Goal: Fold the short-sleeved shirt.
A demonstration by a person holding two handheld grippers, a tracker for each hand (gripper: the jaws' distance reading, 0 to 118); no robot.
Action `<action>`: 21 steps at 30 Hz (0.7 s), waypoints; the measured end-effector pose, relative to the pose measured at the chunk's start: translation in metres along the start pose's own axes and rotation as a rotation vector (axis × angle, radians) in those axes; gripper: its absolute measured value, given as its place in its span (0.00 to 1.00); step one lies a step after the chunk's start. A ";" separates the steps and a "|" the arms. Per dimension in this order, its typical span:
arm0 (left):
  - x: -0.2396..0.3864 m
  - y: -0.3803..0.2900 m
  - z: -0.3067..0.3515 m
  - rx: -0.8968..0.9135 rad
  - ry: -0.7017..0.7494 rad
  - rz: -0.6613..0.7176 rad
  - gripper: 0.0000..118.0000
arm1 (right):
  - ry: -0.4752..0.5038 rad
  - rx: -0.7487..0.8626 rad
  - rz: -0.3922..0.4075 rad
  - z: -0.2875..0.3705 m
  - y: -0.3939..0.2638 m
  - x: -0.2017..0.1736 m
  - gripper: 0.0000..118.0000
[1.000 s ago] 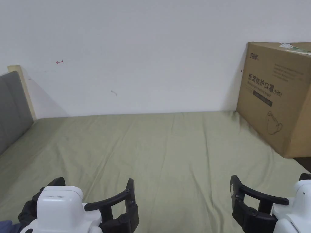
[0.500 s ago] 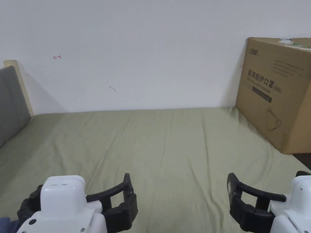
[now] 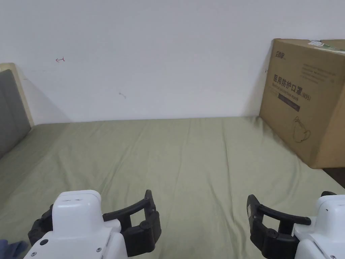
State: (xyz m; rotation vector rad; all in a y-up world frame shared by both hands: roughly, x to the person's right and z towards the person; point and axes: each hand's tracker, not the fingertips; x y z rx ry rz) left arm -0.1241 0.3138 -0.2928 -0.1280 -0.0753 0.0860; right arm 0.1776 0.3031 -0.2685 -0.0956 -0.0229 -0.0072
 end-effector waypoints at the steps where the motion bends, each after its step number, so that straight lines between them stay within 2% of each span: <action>1: -0.001 0.001 -0.002 -0.003 0.001 -0.001 1.00 | -0.001 0.000 0.002 0.000 0.000 0.000 1.00; 21: 0.000 -0.009 -0.017 -0.058 0.010 0.044 1.00 | 0.003 -0.047 0.021 -0.023 -0.016 0.006 1.00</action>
